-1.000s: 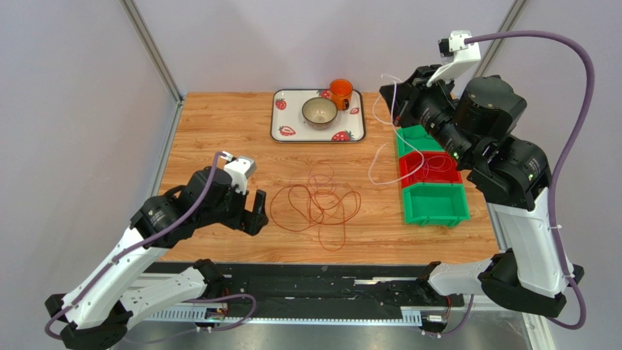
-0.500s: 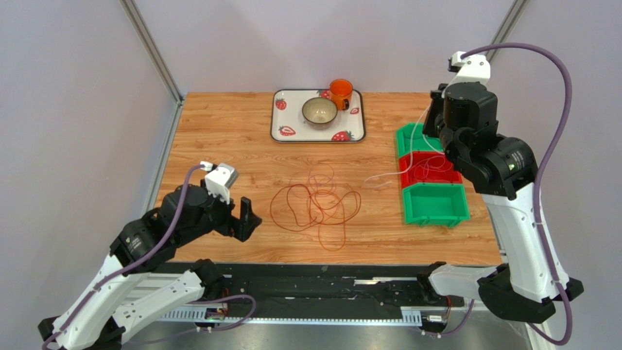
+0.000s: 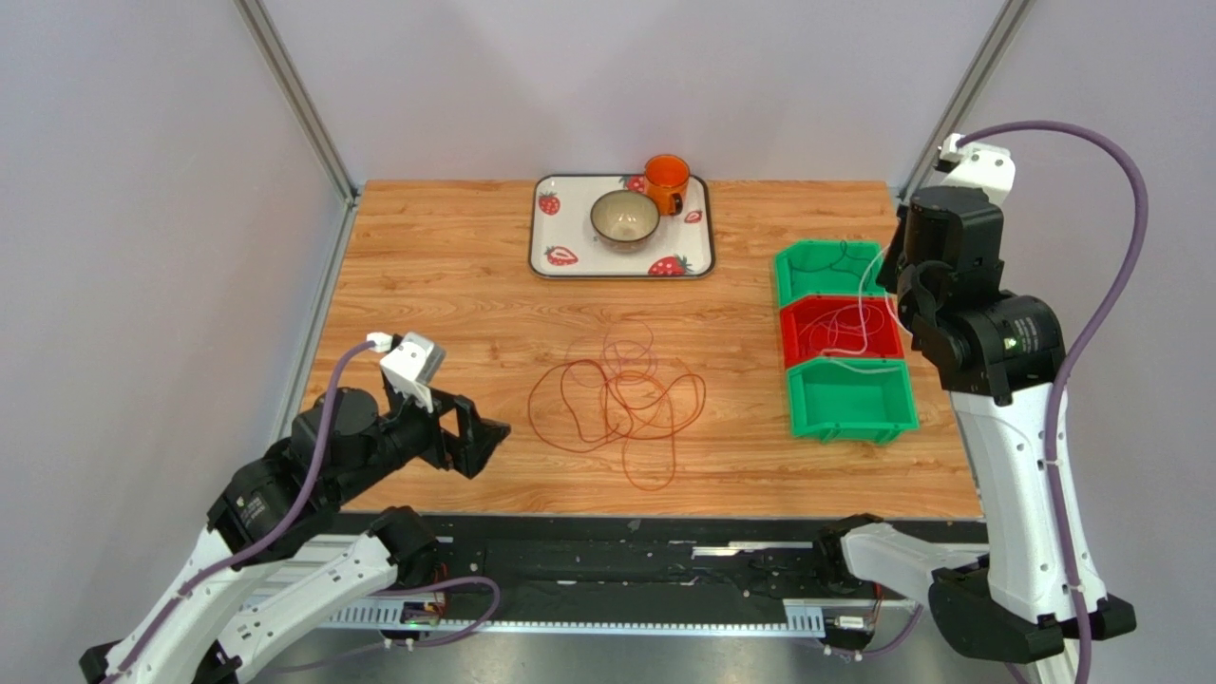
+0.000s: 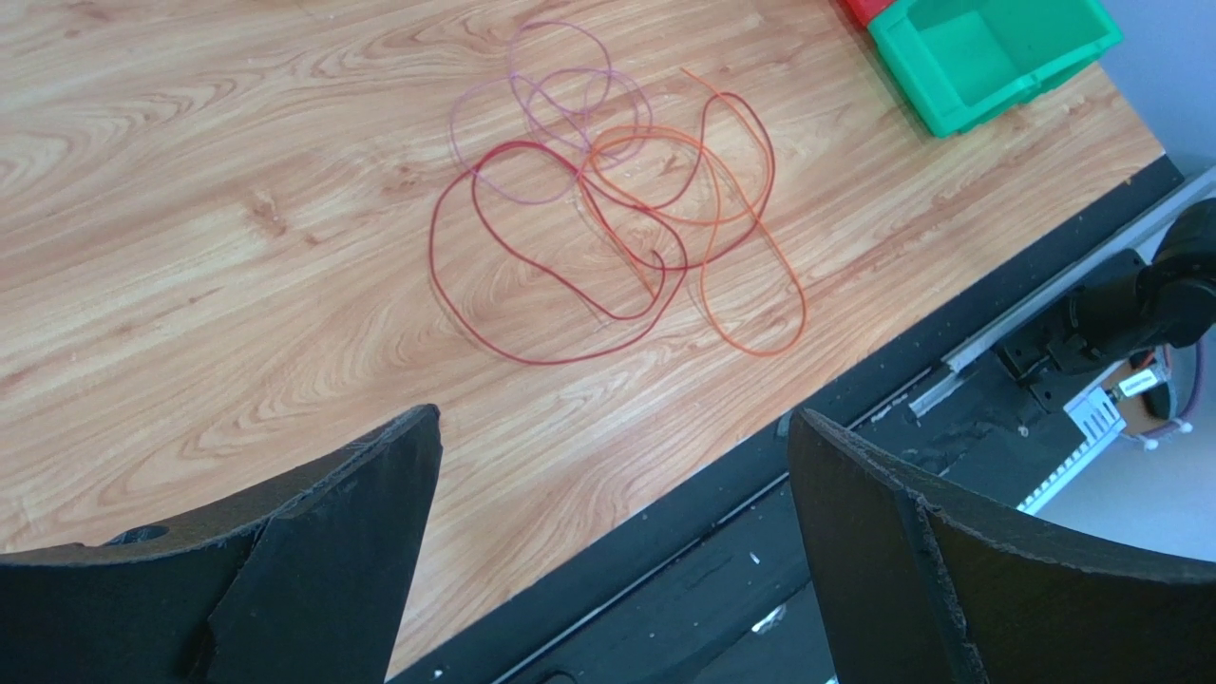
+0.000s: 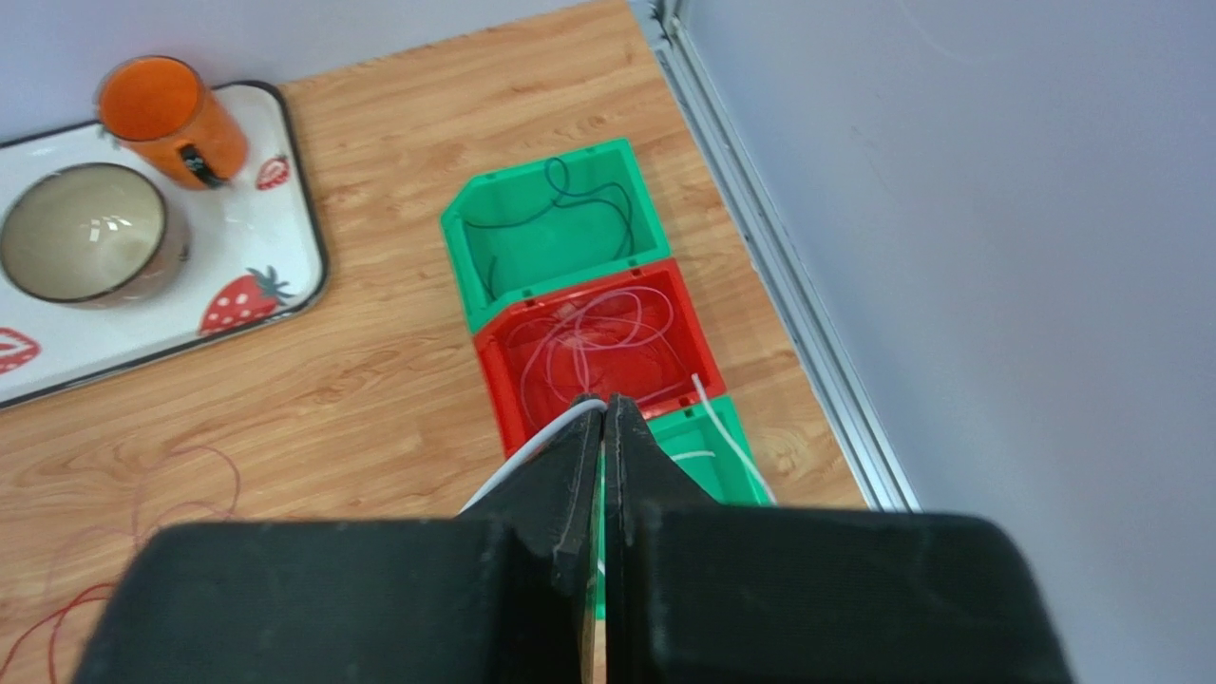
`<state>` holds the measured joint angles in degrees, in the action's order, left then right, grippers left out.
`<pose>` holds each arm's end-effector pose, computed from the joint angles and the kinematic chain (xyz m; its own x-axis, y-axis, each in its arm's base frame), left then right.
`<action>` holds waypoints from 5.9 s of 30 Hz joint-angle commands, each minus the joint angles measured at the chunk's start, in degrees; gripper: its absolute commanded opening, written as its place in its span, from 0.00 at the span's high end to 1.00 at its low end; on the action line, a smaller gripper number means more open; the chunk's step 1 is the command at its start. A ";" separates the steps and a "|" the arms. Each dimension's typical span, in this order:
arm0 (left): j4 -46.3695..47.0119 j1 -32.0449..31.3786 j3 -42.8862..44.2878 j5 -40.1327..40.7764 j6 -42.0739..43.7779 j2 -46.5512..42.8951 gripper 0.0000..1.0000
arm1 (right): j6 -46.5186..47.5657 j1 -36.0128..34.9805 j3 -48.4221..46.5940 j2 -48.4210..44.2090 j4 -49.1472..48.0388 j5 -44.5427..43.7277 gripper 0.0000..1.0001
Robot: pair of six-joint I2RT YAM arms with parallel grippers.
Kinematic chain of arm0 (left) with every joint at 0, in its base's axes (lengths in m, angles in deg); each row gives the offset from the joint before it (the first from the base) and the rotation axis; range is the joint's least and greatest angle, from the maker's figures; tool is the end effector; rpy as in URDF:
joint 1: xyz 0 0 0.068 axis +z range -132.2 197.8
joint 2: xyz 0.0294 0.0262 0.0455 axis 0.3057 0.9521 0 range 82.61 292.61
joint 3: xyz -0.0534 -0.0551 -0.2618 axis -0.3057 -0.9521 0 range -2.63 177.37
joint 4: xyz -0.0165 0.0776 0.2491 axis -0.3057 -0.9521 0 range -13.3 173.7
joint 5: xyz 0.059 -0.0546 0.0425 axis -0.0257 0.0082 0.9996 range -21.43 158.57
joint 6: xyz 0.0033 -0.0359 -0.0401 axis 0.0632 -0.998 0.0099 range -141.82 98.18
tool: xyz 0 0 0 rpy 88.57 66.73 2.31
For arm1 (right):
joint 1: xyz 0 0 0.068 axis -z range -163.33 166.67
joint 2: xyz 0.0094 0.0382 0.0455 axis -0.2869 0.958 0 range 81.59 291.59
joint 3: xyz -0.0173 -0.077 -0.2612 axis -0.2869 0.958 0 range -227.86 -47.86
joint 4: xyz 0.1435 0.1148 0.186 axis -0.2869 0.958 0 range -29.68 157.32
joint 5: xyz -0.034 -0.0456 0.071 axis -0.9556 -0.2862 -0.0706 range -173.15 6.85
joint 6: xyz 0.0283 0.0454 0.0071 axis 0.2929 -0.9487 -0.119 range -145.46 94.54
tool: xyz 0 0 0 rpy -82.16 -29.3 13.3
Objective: Untangle the cables
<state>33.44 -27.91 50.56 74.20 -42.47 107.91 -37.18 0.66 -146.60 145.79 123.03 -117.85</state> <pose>0.0521 -0.0484 0.3524 -0.4774 -0.0130 -0.8786 0.5137 0.8071 -0.2911 0.1632 0.0257 0.4908 -0.3924 0.0613 -0.9177 0.3425 0.9358 -0.0840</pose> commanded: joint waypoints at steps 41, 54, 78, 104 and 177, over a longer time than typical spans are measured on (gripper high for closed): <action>1.48 -3.94 -1.77 6.32 -1.59 -2.18 0.01 | -20.26 28.13 38.36 -10.24 -20.53 24.05 1.00; 1.48 -4.21 -1.77 7.03 -1.59 -2.10 0.01 | -30.54 29.89 43.18 -10.94 -21.50 23.62 1.00; 1.13 -5.35 -1.86 8.26 -1.86 -3.15 0.01 | -35.56 31.48 51.38 -3.66 -26.07 12.82 1.00; 1.13 -6.05 -2.04 8.87 -1.59 -2.36 0.01 | -31.26 36.66 55.66 4.45 -44.87 20.73 1.00; 1.57 -6.14 -2.39 8.61 -1.50 -5.88 0.02 | -36.08 34.38 56.46 -22.89 -6.21 22.75 0.61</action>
<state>33.78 -33.86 48.63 82.66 -43.82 102.40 -69.45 34.85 -89.00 124.59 114.99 -90.70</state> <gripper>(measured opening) 0.983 0.365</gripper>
